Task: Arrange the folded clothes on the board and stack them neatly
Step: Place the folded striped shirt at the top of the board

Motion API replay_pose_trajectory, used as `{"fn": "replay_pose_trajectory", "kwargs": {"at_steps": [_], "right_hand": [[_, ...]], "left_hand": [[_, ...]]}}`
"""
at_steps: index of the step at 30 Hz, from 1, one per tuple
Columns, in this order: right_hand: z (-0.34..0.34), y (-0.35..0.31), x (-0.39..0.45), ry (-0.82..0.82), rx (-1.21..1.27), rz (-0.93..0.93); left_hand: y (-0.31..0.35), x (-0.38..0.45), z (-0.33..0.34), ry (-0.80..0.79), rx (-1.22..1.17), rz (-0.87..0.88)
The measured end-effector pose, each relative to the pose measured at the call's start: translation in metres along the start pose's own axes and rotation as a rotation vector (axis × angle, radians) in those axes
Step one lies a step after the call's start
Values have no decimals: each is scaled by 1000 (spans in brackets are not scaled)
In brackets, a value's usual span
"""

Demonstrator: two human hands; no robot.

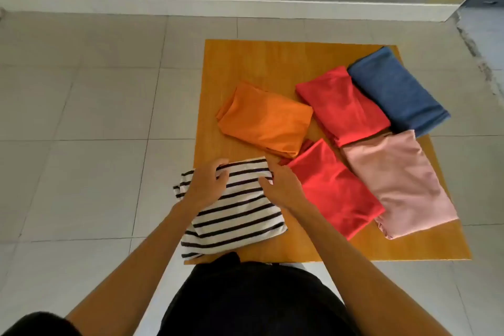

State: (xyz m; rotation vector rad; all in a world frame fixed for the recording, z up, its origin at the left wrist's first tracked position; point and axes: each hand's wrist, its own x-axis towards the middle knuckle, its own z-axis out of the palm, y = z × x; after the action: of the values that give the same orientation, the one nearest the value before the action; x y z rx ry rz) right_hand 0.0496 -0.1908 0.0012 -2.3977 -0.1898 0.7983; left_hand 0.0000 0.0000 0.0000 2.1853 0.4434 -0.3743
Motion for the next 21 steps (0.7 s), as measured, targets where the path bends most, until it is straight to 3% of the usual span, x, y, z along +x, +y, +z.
{"fn": "replay_pose_trajectory", "kwargs": {"at_steps": [3,7,10,12,15,18,21], "right_hand": [[9,5,-4,90,-46,66],[14,11,-6,49,-45,70],[18,8,-6,57,-19,129],[21,5,-8,91,61,117],[24,3,-11,125,187,157],[27,2,-12,-19,529,346],[32,-2,-14,-101,639,365]], "left_hand": [[-13,-18,5,296,-34,-33],[-37,-49,6,440,-171,-324],[-50,-65,7,317,-321,-550],[-60,-73,7,238,-323,-571],[-68,-76,-3,259,-368,-575],[-67,-69,-10,179,-468,-609],[-63,-61,-9,118,-539,-650]]}}
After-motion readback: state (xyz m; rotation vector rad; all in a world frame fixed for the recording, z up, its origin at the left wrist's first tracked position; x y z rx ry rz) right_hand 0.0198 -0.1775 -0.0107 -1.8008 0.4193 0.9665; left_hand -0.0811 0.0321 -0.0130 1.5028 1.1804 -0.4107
